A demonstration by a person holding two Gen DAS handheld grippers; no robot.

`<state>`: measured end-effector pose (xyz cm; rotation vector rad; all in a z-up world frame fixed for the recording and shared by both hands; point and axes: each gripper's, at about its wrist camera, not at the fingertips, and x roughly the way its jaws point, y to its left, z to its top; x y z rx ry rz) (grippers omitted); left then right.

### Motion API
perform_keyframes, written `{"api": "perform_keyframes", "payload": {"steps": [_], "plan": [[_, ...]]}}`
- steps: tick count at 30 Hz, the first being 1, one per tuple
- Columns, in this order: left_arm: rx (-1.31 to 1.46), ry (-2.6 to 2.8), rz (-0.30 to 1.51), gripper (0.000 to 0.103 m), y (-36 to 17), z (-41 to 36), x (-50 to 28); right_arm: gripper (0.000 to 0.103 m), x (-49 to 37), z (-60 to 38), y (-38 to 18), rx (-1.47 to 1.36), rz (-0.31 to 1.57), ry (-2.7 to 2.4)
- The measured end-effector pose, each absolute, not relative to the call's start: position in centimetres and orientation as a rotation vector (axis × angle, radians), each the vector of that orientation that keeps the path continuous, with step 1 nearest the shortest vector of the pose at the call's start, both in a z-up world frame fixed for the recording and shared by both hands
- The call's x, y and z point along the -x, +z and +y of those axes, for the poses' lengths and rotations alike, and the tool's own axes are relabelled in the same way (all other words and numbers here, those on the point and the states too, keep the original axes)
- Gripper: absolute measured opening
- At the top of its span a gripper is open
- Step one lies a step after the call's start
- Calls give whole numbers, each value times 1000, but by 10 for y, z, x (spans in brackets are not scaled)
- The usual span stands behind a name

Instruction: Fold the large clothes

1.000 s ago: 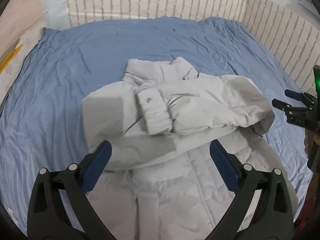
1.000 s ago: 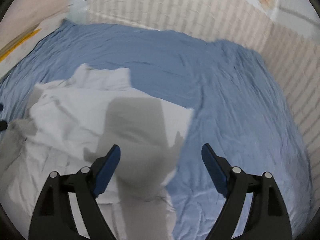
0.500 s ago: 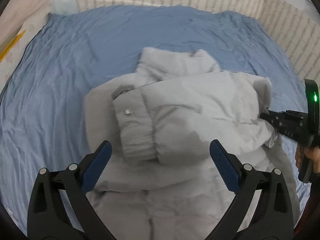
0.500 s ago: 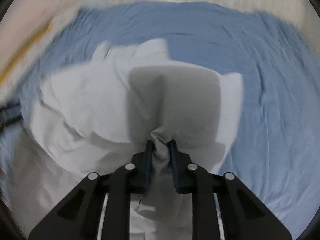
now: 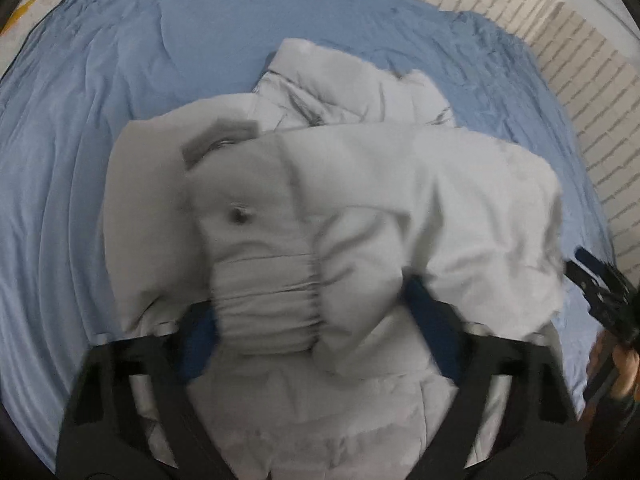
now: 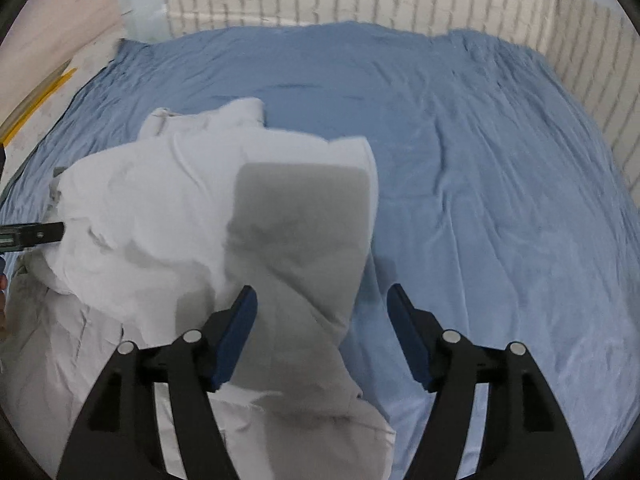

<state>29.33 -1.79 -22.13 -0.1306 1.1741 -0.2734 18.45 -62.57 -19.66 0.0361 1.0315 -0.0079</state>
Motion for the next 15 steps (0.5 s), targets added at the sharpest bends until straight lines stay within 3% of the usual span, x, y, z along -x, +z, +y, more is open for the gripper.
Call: {"api": "perform_keyframes", "payload": {"steps": [1, 6, 13, 15], "plan": [[125, -256, 1165, 52, -221, -18, -294, 68, -183, -625, -198, -41, 1027, -14], [30, -161, 1108, 48, -198, -5, -274, 68, -176, -623, -192, -61, 984, -39], [-1, -122, 1127, 50, -204, 42, -254, 68, -176, -599, -192, -59, 991, 13], [63, -141, 1117, 60, -198, 53, -248, 68, -175, -591, -194, -40, 996, 10]]}}
